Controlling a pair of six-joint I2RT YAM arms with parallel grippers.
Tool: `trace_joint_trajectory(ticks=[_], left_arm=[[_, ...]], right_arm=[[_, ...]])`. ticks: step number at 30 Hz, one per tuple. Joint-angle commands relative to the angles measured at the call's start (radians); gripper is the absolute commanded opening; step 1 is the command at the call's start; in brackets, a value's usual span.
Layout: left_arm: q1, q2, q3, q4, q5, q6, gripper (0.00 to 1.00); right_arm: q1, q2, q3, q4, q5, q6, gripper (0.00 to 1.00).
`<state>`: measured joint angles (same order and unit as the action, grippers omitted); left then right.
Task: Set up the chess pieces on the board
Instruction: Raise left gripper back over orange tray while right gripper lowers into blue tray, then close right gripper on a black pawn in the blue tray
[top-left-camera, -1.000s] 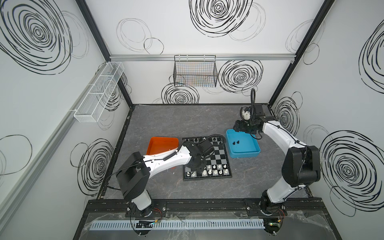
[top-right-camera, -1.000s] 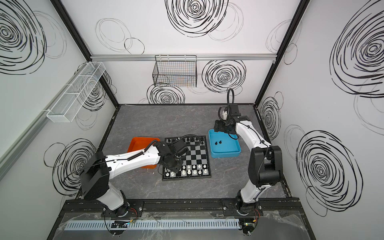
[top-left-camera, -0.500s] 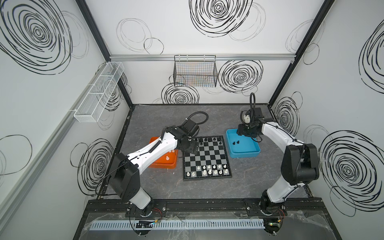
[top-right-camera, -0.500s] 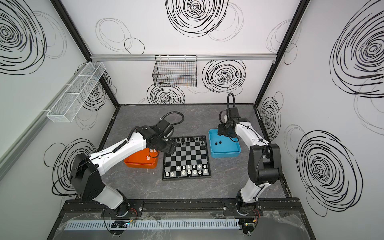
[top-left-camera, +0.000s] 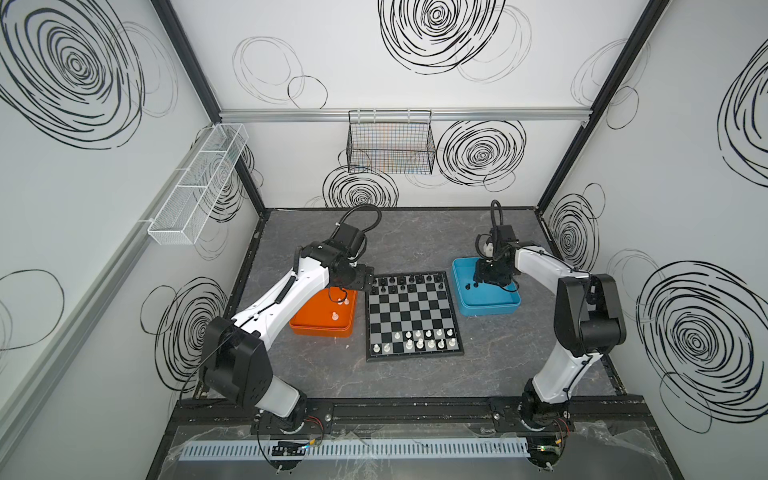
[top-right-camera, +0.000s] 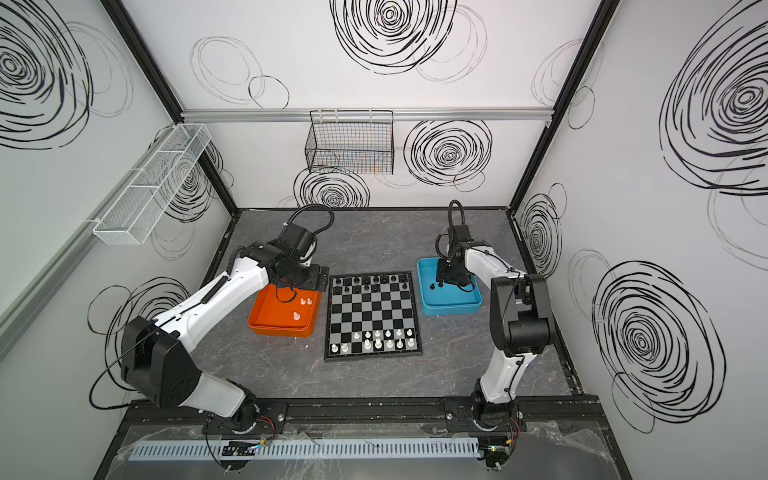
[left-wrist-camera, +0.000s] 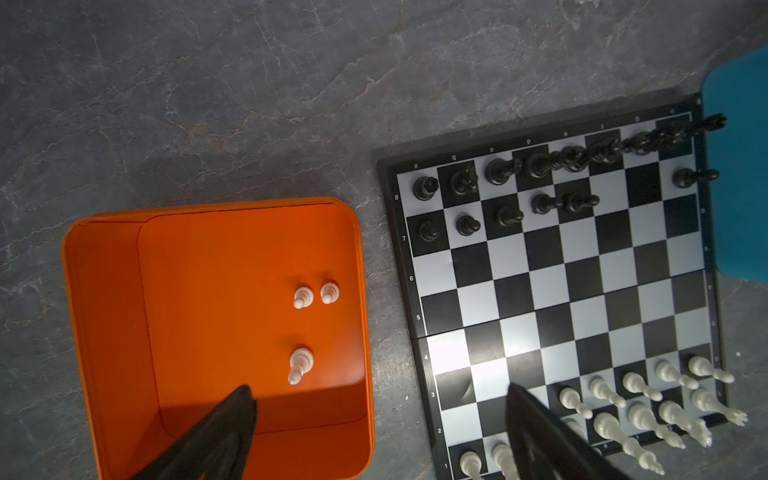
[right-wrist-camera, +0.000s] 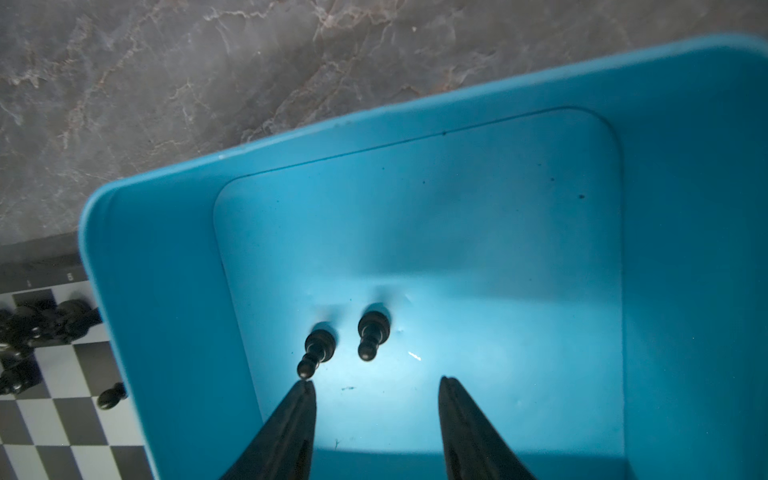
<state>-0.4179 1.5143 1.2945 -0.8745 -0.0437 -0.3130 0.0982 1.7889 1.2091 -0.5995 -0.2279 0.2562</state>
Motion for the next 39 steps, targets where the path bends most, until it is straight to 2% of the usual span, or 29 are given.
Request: trace_joint_trajectory(ticks=[1,23,39], left_arm=[[0.006,-0.019,-0.017,0.018,0.022,0.014,0.96],[0.019,-0.014,-0.05,0.042,0.039,0.018,0.96],[0.026,0.0,-0.049,0.047,0.044,0.021,0.96]], right_arm=[[0.008,0.02,0.004,-0.006,0.017,0.004,0.48],[0.019,0.079,0.033,0.026,0.025,0.014,0.29],[0.032,0.1,0.043,0.037,0.054,0.014,0.21]])
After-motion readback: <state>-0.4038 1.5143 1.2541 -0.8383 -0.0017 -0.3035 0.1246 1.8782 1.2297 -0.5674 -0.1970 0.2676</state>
